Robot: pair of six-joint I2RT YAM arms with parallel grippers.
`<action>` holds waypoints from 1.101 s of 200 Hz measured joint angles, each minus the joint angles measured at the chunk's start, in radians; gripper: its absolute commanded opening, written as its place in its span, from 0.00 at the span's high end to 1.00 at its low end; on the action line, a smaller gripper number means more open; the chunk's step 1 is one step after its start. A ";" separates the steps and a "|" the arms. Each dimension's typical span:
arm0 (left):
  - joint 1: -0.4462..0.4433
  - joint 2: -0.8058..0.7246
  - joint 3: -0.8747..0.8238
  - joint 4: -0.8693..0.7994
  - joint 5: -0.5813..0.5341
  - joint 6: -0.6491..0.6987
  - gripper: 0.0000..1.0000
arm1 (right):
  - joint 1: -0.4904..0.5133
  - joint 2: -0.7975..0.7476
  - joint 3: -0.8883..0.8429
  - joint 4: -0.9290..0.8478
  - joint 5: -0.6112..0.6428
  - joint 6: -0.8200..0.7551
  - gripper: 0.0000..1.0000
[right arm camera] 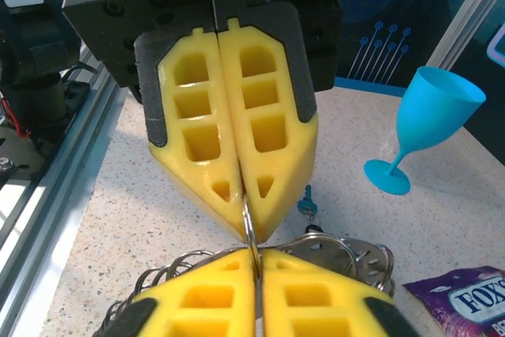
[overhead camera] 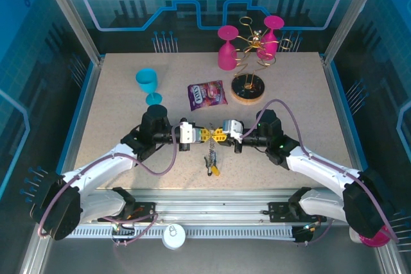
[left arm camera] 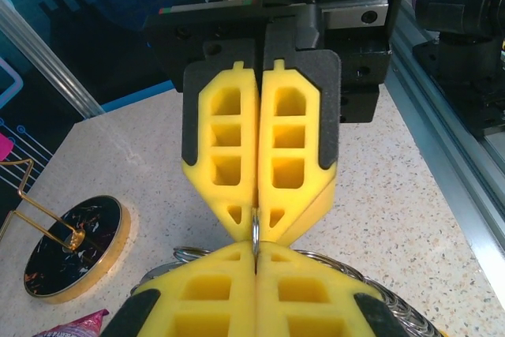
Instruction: Put the keys on the keyring
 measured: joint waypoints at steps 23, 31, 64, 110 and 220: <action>0.003 0.003 0.000 0.003 0.004 -0.012 1.00 | 0.000 0.000 0.000 -0.001 0.001 -0.001 1.00; 0.002 0.003 0.000 0.004 0.003 -0.013 0.94 | 0.000 0.000 0.001 -0.003 0.002 -0.001 1.00; 0.002 0.003 0.000 0.005 -0.021 -0.024 0.82 | 0.004 -0.008 0.034 -0.095 0.027 -0.007 1.00; 0.002 0.018 0.014 -0.036 -0.057 -0.020 0.84 | 0.046 -0.007 0.168 -0.354 0.114 -0.077 1.00; 0.002 0.023 0.048 -0.137 -0.097 0.020 1.00 | 0.171 0.145 0.547 -0.900 0.405 -0.262 1.00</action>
